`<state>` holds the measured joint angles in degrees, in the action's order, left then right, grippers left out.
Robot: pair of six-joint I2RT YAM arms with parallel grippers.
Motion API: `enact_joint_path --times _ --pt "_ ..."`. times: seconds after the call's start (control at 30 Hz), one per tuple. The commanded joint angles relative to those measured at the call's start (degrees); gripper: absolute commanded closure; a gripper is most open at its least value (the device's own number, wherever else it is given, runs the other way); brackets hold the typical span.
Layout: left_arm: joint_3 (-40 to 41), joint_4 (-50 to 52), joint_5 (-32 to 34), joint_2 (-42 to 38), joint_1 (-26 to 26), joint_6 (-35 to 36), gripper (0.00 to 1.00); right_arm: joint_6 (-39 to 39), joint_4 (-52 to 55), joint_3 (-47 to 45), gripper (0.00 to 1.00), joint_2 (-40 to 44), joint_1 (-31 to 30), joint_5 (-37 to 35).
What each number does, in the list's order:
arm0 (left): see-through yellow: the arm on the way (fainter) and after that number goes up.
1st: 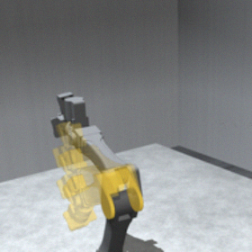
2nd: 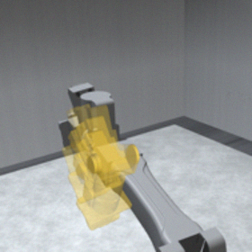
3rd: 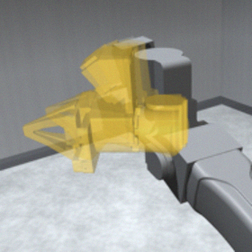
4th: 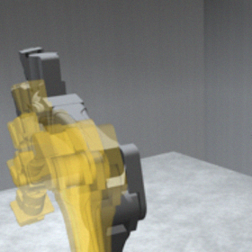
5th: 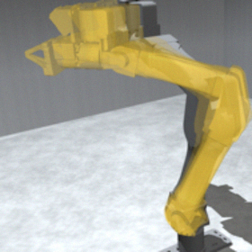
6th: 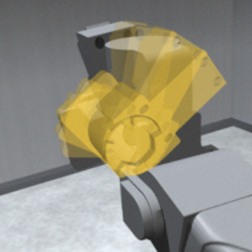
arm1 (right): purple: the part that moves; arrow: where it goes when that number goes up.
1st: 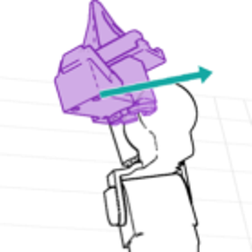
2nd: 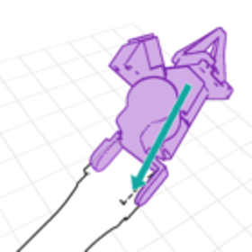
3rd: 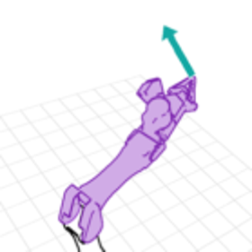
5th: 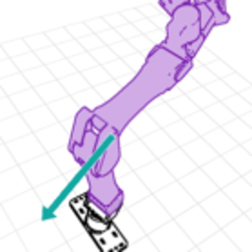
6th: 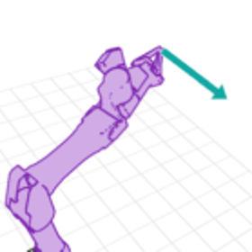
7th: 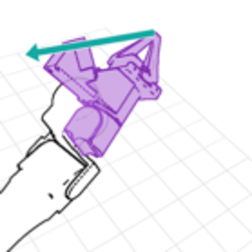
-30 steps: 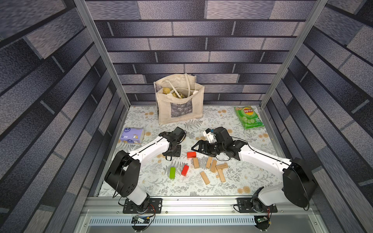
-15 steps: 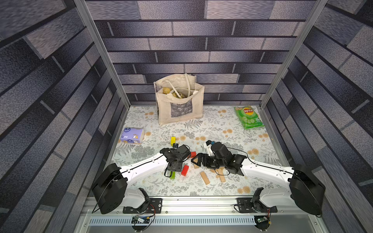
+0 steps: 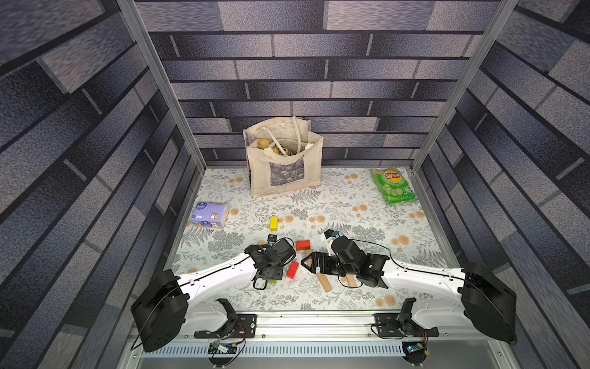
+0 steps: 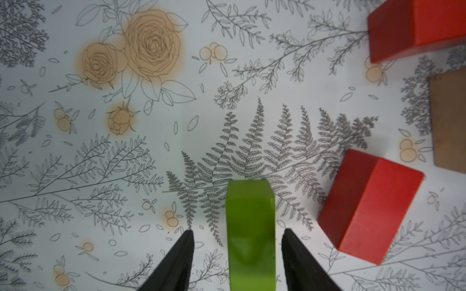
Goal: Assemble the letter k with building blocks
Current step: Pick up the building block from the center of the board.
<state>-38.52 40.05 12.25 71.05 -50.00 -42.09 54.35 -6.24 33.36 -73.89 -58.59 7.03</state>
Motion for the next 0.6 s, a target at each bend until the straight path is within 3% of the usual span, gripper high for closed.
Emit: enact_joint_path --times 0.0,0.57 --pt "1.45 -1.11 -0.74 -1.52 -0.93 -0.5 0.41 0.31 -1.76 -1.36 0.0 1.2 -0.9 -1.75" --pt "-0.09 0.56 2.21 2.96 -3.02 -2.11 0.45 -0.5 -2.96 -1.93 0.0 1.6 -1.1 -2.96"
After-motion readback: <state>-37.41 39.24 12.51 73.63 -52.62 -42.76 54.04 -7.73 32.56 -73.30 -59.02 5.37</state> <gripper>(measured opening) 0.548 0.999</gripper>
